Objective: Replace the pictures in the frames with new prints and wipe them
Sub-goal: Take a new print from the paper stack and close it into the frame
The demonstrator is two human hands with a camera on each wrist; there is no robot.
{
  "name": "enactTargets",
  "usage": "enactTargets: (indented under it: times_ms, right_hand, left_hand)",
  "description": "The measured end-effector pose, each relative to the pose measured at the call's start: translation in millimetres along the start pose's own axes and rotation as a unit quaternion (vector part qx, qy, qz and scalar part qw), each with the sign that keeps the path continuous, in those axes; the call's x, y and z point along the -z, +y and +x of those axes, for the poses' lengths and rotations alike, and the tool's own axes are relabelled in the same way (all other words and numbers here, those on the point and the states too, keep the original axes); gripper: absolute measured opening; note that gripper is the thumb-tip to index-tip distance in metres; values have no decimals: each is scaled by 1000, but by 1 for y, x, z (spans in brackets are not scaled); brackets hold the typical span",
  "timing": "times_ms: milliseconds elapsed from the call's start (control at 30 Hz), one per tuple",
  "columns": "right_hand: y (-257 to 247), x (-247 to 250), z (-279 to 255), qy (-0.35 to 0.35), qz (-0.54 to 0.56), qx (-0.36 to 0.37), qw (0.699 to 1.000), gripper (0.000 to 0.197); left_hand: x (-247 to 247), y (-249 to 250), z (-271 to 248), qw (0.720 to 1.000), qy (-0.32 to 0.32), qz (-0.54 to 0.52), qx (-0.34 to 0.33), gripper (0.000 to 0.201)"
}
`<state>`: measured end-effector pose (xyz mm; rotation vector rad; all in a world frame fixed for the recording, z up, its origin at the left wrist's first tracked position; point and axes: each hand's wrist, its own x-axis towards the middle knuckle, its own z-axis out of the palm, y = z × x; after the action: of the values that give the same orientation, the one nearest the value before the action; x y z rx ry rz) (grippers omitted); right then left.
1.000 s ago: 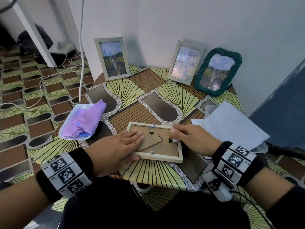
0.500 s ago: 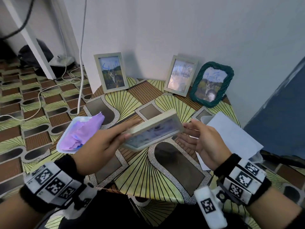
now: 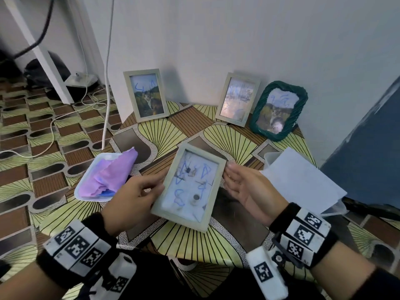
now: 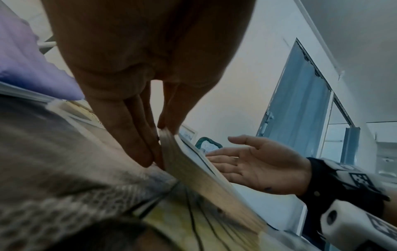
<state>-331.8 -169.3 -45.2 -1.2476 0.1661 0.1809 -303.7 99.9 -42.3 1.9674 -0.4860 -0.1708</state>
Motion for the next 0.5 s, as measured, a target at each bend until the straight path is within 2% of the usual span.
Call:
enactTargets:
  times_ms: [133,200,333,400,500]
  right_hand:
    - [5,-11,3,-40,-70,-22,997,23]
    - [5,-19,6,-63,-113,-33,991,26]
    - [7,-27,11,-65,-246,-25,967,27]
    - [10,-29,9,-65,-295,-12,953,32]
    - [21,-29,3,-59,-347,9,936,41]
  left_hand:
    - [0,-7,-9,997,-69,12,39,53]
    - [3,-8,-12,995,-76,34,47,55]
    - [11,-8,-17,991,-114,46,57,58]
    - [13,-7,-20,991,-89,85,50,45]
    - [25,-8,-20,980,31,198,1,43]
